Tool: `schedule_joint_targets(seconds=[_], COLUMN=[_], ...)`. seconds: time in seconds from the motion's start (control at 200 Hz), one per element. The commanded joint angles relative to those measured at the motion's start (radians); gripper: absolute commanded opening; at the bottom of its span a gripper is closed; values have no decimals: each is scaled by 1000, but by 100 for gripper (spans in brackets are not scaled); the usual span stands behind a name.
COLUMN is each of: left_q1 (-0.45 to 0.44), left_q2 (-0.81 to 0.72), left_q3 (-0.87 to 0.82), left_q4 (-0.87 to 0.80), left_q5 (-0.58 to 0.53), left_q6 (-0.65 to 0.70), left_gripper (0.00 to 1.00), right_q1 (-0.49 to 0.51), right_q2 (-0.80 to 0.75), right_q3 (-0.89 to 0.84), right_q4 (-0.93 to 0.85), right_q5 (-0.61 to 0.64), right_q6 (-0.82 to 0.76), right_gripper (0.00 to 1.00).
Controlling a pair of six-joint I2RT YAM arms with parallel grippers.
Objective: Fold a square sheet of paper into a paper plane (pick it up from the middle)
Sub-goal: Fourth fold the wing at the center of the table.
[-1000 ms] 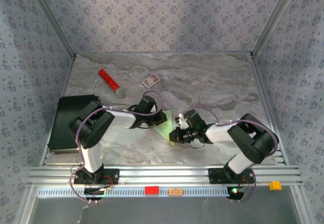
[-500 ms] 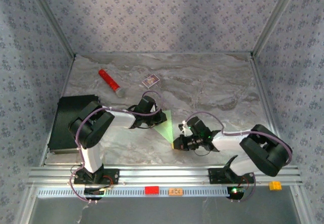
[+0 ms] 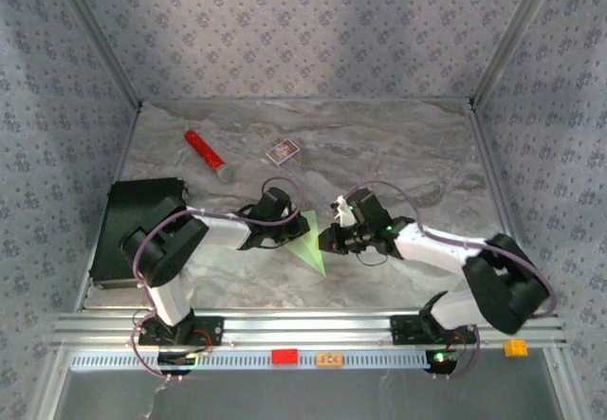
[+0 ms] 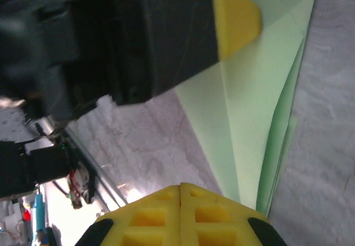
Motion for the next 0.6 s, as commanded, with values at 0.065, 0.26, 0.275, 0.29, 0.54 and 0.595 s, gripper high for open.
schedule_joint_targets(seconds=[0.065,0.26,0.275,0.29,0.54,0.595], left_q1=[-9,-8,-9,-9,-4,1], left_q2=[-7,-10,-10,-10,-29,-35], left_q3=[-29,-29,-29,-29,-25,-23], left_q4=[-70,-68,-68,-67,-70,-72], left_q5=[-35,-33,-32,-33,-33,-34], left_q6=[-15,-13,-13,-13,13,23], left_gripper=[7,8,8,8,8,9], right_q1=[30,32,33,34,28,26], right_q2=[157,245,251,255,293,286], right_q3=[92,131,134,135,5,-37], right_q4=[34,69,72,76,105,133], right_q5=[9,25,23,20,43,41], right_q6=[17,32,33,33,57,68], right_gripper=[8,8,8,8,6,5])
